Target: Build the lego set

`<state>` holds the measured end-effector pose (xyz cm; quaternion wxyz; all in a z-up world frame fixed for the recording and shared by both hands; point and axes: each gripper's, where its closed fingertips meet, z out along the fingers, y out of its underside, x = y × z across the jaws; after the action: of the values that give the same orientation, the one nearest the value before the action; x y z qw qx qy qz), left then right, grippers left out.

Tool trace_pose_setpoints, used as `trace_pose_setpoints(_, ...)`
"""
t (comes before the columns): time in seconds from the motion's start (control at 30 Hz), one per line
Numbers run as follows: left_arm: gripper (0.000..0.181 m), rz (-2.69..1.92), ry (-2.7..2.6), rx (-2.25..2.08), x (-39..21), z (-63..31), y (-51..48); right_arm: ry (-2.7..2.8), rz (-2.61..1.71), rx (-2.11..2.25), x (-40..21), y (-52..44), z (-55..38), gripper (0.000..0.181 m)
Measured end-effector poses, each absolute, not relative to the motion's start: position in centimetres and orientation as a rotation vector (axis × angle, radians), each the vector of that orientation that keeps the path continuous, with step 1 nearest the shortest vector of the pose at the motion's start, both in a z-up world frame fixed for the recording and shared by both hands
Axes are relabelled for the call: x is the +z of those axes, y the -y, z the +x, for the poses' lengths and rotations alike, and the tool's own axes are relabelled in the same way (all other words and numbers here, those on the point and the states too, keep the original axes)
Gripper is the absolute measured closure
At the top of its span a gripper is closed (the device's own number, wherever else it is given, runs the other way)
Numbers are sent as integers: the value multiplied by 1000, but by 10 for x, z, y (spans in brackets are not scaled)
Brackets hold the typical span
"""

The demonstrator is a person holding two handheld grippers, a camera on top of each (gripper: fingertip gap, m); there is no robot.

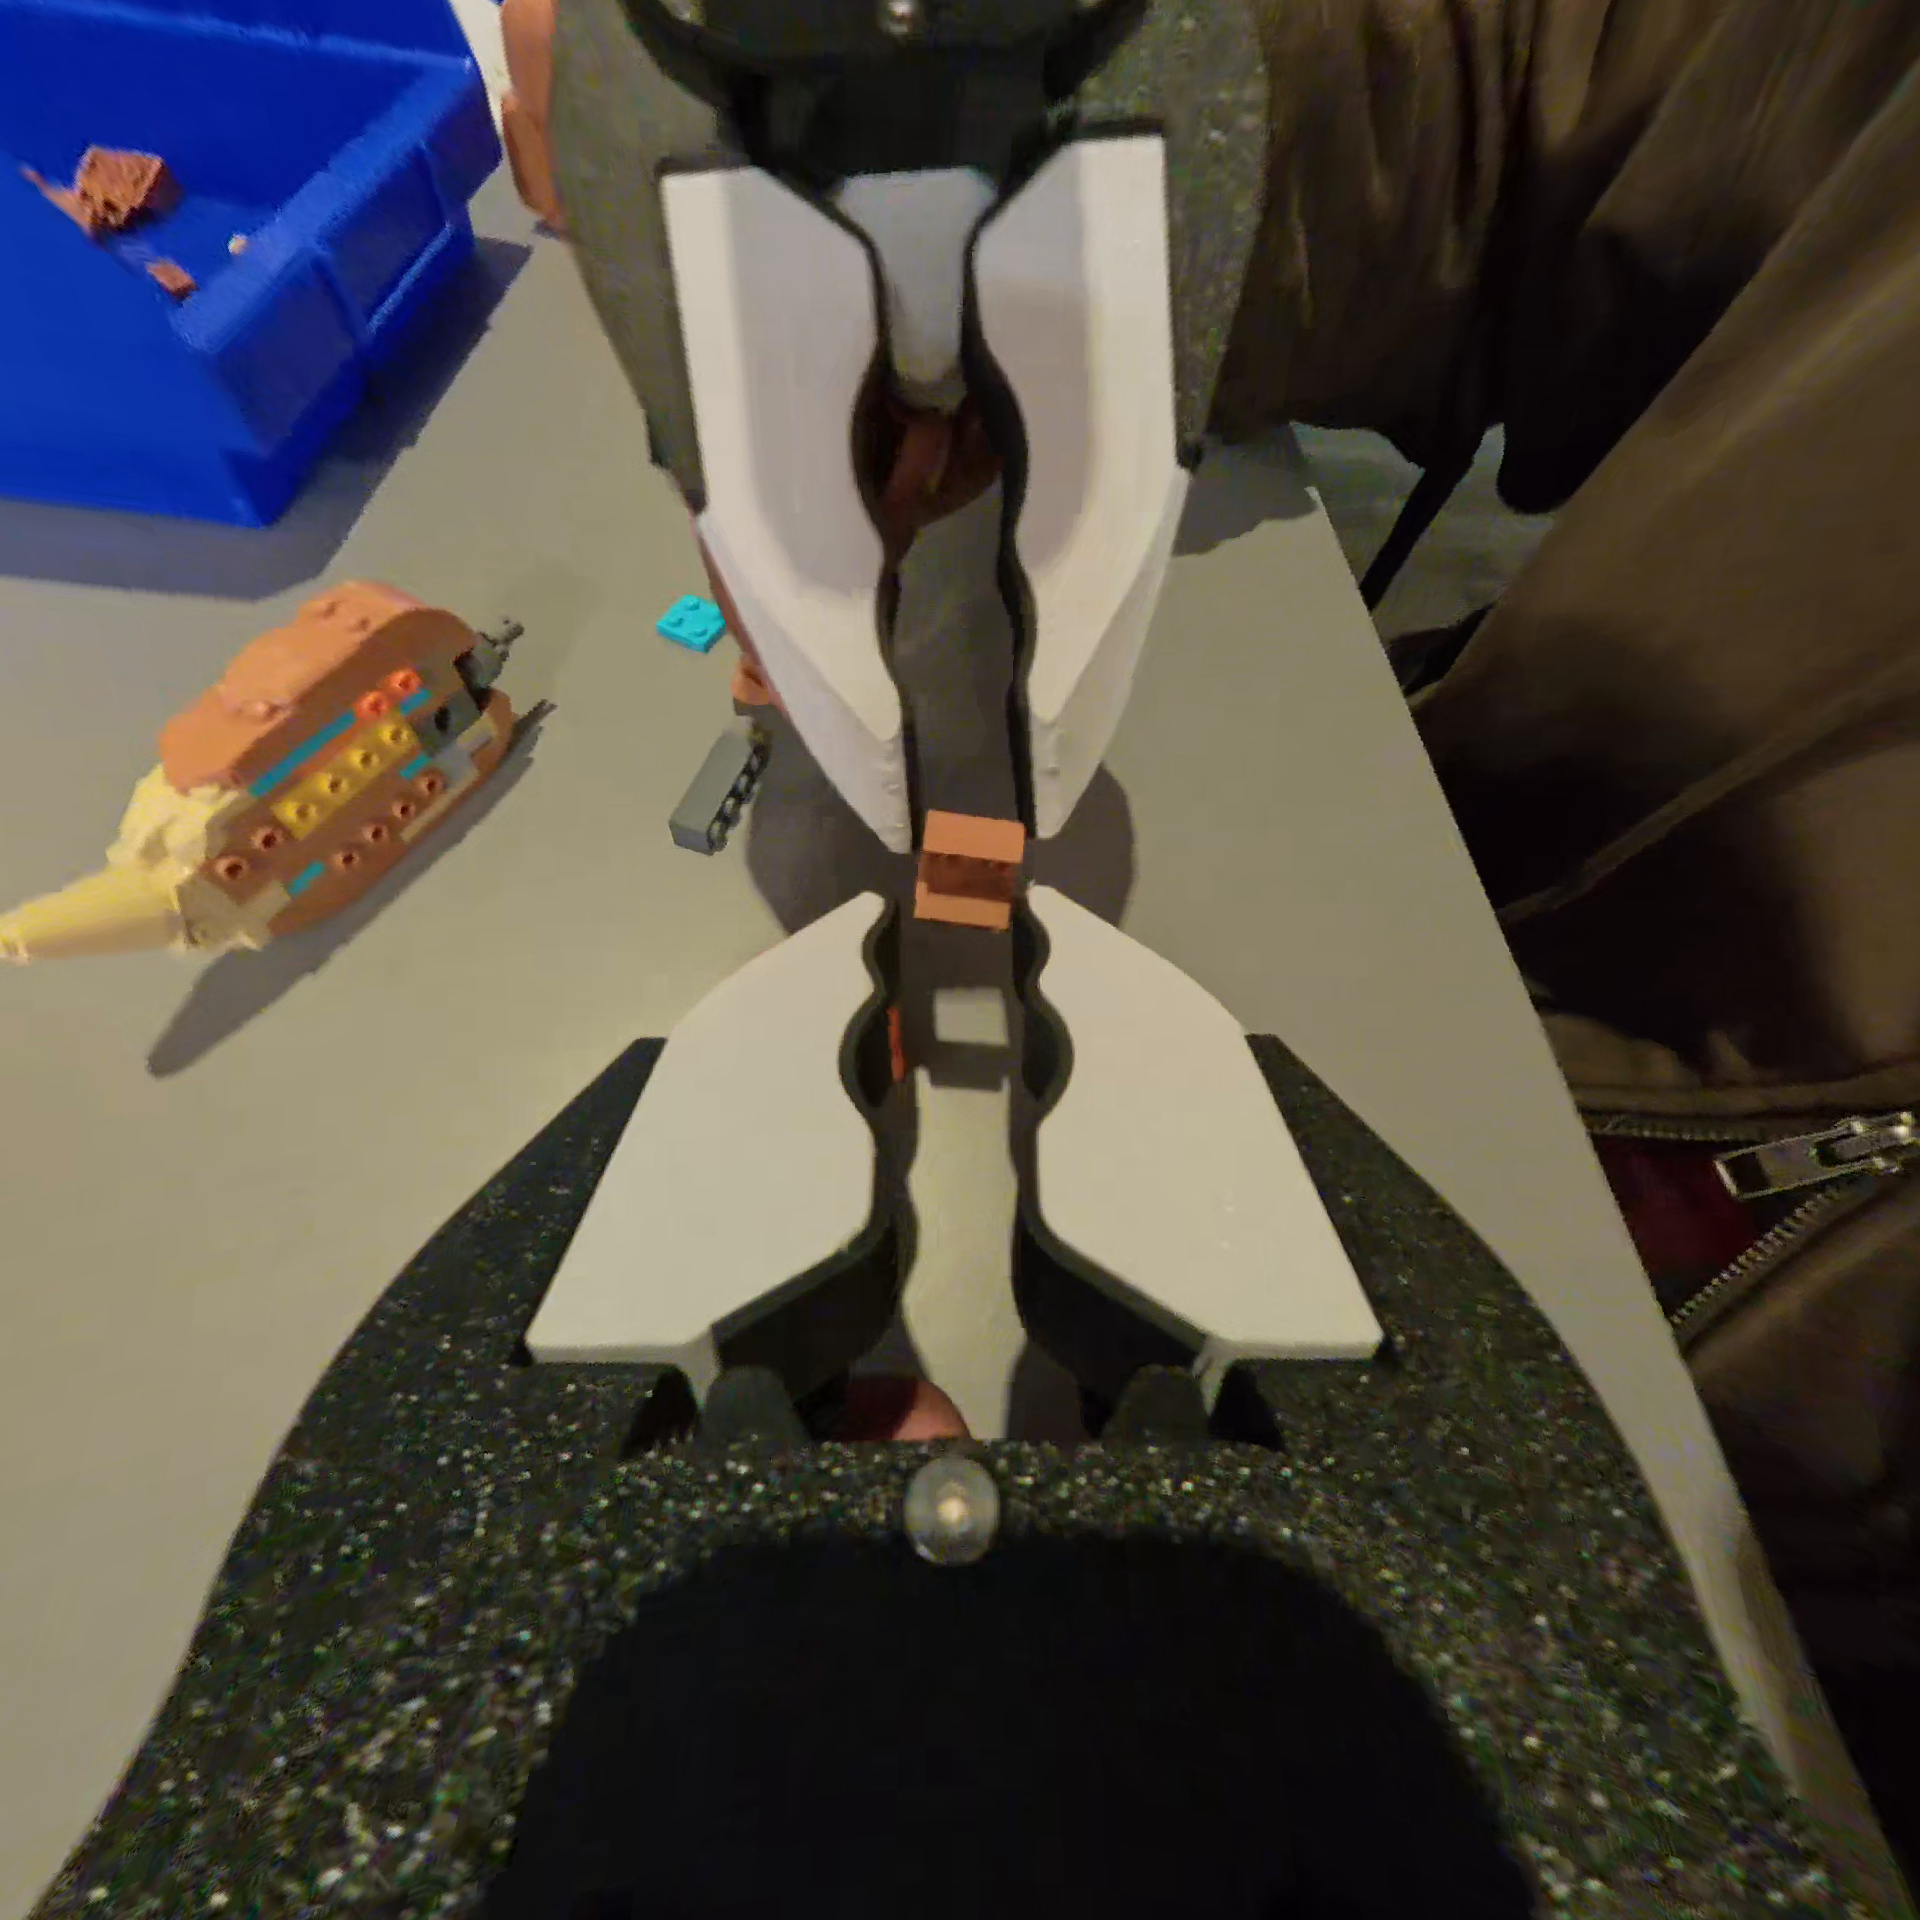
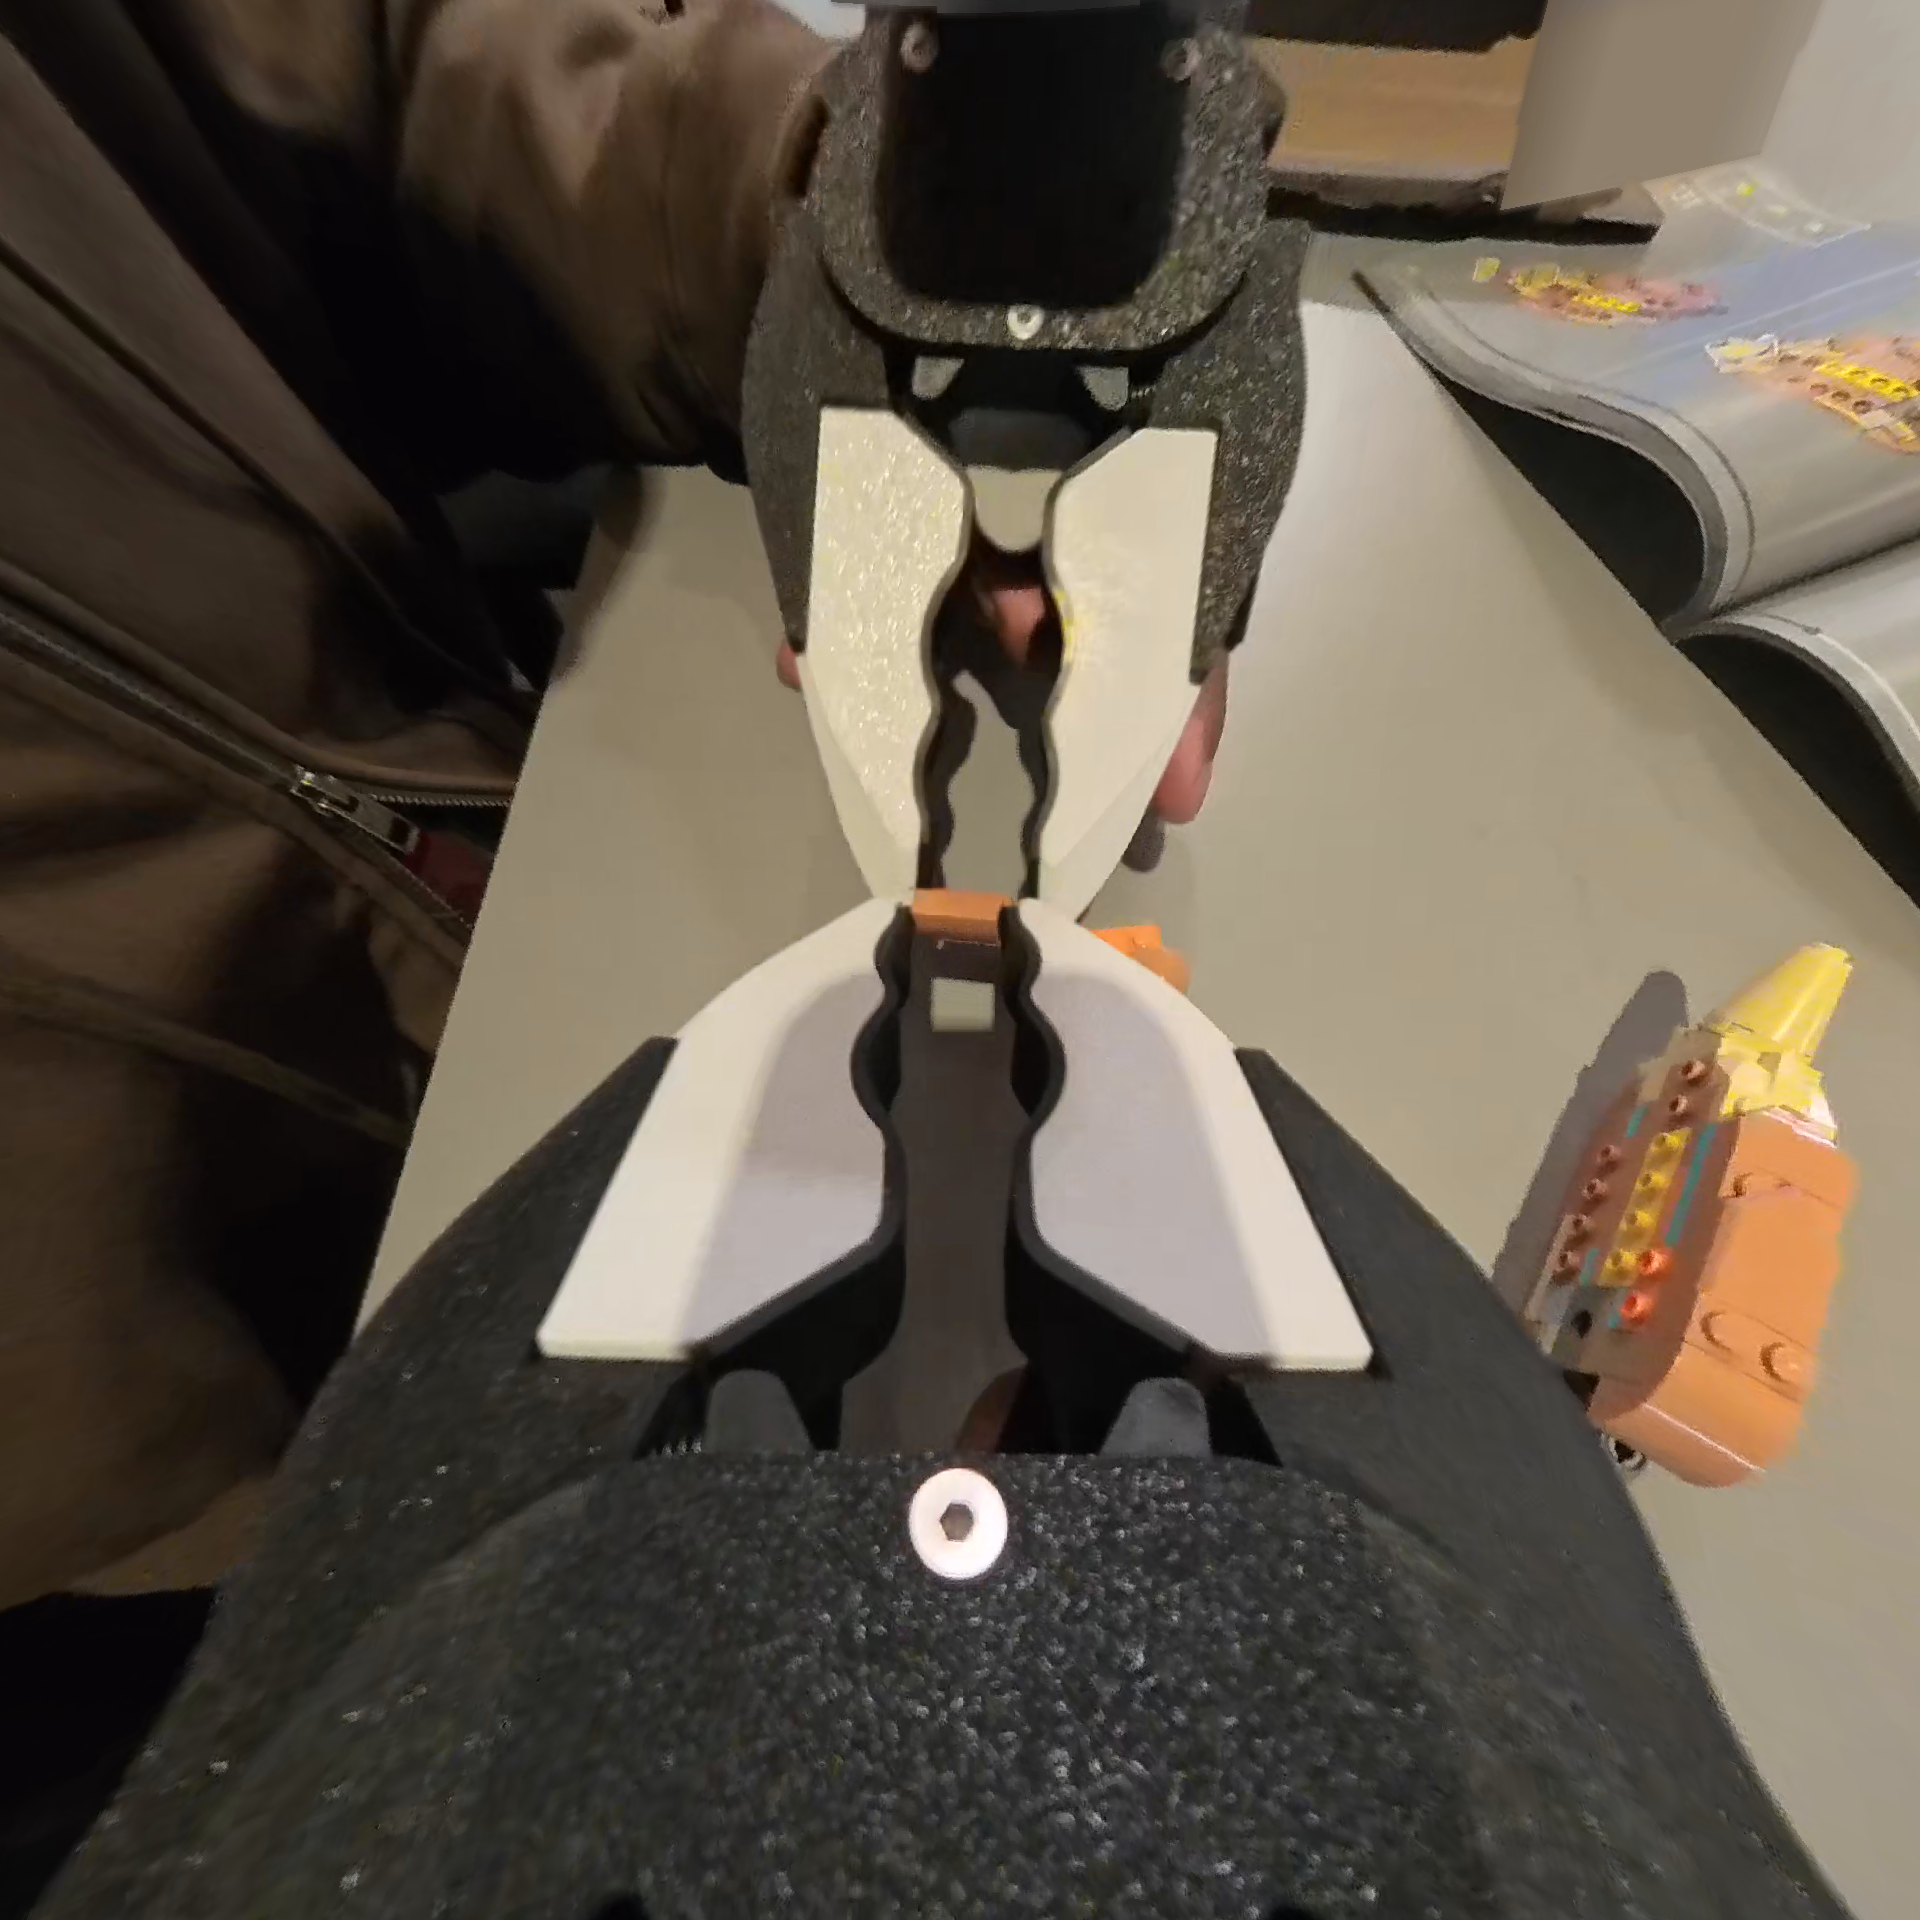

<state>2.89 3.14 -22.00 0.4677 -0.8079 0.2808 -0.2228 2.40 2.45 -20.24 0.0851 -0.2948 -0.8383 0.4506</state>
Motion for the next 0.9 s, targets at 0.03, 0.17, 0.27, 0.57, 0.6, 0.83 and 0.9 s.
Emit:
trace_pose_setpoints(0.03, 162, -1965, -705, -532, -219, 30, -31, 2499, -884, 1352, -202, -24, 23, 165)
trace_pose_setpoints(0.17, 164, -1953, -707, -487, -217, 28, -34, 2473, -904, 1372, -202, -25, 20, 165)
trace_pose_setpoints(0.27, 165, -1958, -634, -495, -215, 20, -39, 2371, -977, 1397, -199, -32, 12, 164)
trace_pose_setpoints(0.57, 165, -1908, -593, -526, -205, 22, -42, 2180, -1011, 1559, -187, -34, 14, 167)
trace_pose_setpoints(0.6, 165, -1911, -599, -524, -206, 23, -42, 2181, -1012, 1559, -188, -33, 14, 167)
trace_pose_setpoints(0.83, 165, -1911, -592, -522, -206, 23, -43, 2173, -1013, 1560, -188, -34, 14, 164)
trace_pose_setpoints(0.9, 165, -1913, -589, -531, -207, 23, -43, 2176, -997, 1546, -188, -33, 15, 162)
